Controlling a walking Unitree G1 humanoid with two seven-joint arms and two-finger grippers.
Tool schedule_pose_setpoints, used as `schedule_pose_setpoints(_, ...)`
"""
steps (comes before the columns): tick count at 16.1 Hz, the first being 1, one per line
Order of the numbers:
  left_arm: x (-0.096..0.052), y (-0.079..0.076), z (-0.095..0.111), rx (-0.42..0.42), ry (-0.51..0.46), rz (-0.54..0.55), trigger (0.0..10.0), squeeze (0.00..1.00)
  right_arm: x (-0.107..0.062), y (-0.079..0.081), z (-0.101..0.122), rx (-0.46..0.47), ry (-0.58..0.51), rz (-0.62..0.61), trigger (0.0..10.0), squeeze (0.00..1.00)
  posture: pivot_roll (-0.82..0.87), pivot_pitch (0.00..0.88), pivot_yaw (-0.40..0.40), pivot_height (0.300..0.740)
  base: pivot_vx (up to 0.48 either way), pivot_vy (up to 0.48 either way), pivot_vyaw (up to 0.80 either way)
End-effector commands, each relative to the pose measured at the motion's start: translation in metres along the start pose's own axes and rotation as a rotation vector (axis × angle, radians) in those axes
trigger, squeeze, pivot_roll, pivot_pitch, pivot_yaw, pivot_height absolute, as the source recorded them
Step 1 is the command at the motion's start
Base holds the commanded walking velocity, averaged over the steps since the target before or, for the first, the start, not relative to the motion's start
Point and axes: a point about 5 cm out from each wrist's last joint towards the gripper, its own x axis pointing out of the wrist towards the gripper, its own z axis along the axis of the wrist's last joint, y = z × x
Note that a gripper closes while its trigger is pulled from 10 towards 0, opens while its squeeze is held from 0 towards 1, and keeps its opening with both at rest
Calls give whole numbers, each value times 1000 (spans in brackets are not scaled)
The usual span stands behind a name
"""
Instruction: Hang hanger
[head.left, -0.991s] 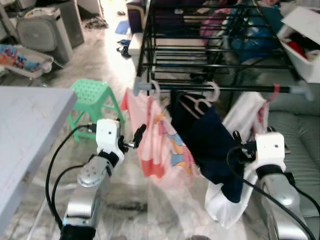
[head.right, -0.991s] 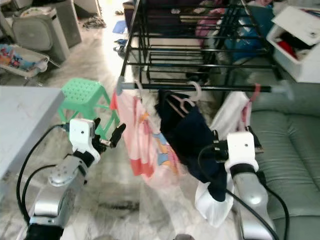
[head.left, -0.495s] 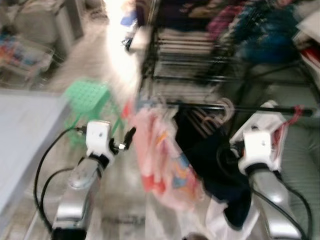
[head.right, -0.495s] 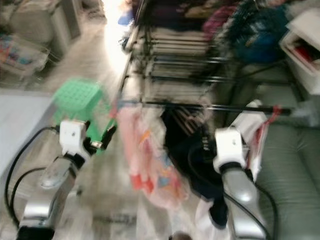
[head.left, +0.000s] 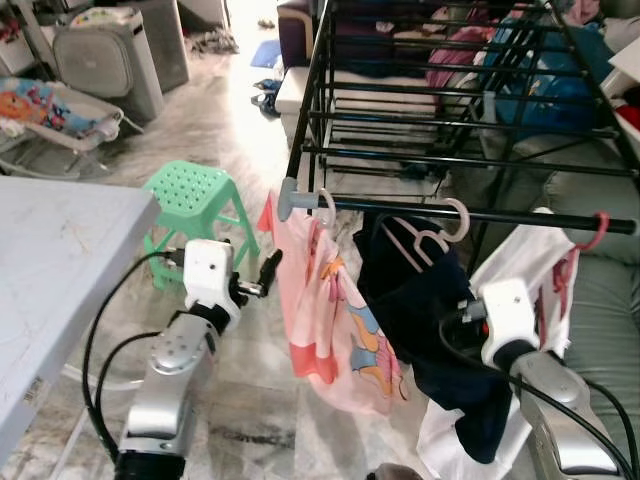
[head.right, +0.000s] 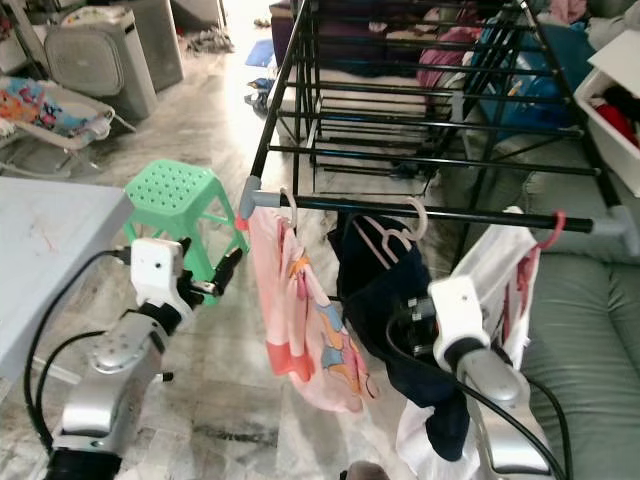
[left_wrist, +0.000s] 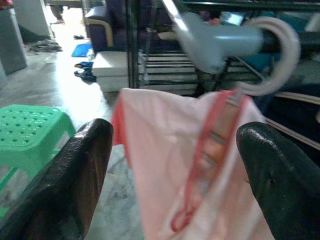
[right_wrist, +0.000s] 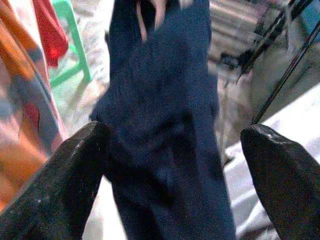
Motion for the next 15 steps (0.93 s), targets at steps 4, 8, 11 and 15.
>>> schedule_pose_setpoints(4, -1, -1, 0, 18, 16, 0, 10000, 0, 8, -22, -6, -8, 45, -14, 10000, 0, -39, 25, 13, 740, 0, 0, 0)
schedule_pose_setpoints(8, 0, -2, -2, 28, 32, -4, 10000, 0, 26, -36, -9, 60, 92, 162, 10000, 0, -34, 27, 17, 740, 0, 0, 0)
schedule_pose_setpoints(11, 0, 0, -3, 36, 39, 2, 10000, 0, 38, -46, -4, 100, 142, 264, 0, 0, -24, 25, 15, 740, 0, 0, 0)
schedule_pose_setpoints(15, -3, -1, -6, 44, 58, 4, 10000, 0, 46, -52, 11, 67, 160, 389, 0, 0, -19, 28, 9, 740, 0, 0, 0)
